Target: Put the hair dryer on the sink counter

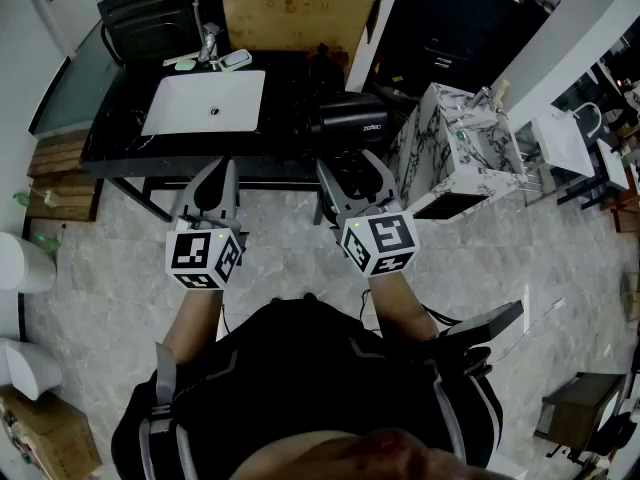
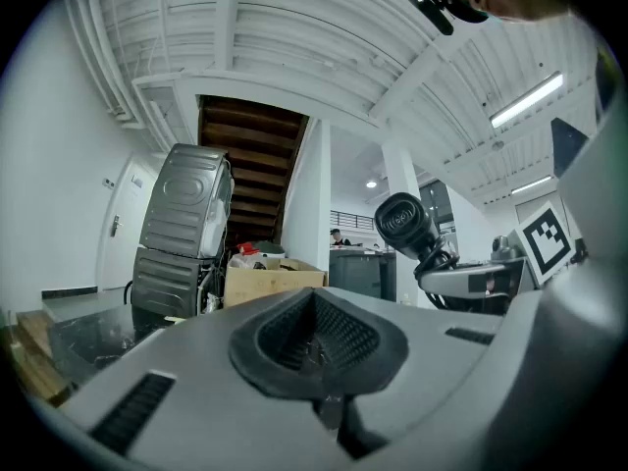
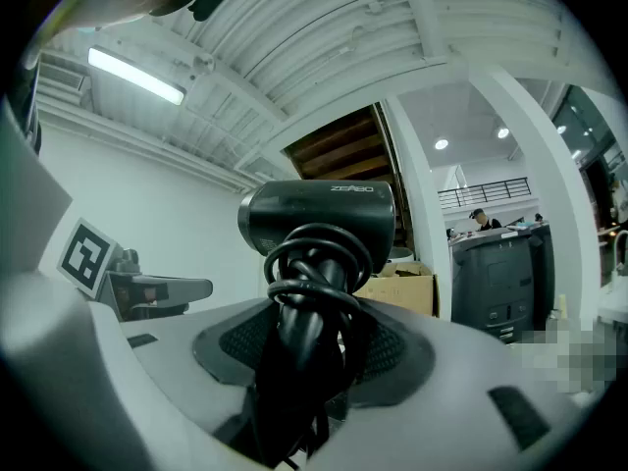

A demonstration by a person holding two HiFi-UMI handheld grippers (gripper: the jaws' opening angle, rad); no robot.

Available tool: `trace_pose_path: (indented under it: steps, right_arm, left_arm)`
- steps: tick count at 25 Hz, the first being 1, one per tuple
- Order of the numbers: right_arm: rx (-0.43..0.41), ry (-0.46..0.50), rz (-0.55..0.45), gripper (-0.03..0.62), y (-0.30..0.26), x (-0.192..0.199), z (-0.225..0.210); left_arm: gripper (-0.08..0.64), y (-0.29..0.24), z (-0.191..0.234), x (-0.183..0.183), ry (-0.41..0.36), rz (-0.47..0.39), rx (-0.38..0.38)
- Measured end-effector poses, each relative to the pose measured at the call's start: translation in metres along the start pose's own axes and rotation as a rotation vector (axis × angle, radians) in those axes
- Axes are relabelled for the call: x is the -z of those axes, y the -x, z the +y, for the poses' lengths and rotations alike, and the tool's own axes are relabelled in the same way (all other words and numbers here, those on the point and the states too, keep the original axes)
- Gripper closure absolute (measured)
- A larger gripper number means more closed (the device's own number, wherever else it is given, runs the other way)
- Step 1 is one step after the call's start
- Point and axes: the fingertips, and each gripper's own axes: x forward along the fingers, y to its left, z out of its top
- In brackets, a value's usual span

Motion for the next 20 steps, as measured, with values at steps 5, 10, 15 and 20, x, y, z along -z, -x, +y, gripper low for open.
trace_pose_path:
  steps: [5, 10, 15, 20]
  right_arm:
    - [0.010, 0.010, -0.018, 0.362, 0.002, -0.009, 0.003]
    - [0.023, 0.027, -0.024, 0.362, 0.001, -0.013, 0.007]
    - [0.038, 0.026, -0.023, 0.362, 0.002, -0.017, 0.012]
    - [0.088, 0.023, -0.043, 0.362, 0.009, -0.022, 0.015]
  left_arm:
    - [0.558, 0.003, 0.002, -0.004, 0.002, -0.006, 0.003]
    - [0.558, 0.006, 0.006, -0.005, 0.015, -0.008, 0.019]
    - [0.559, 0.007, 0.006, -0.005, 0.023, -0.003, 0.048]
    - [0.558, 0.002, 0.004, -0.003, 0.040, -0.010, 0.104]
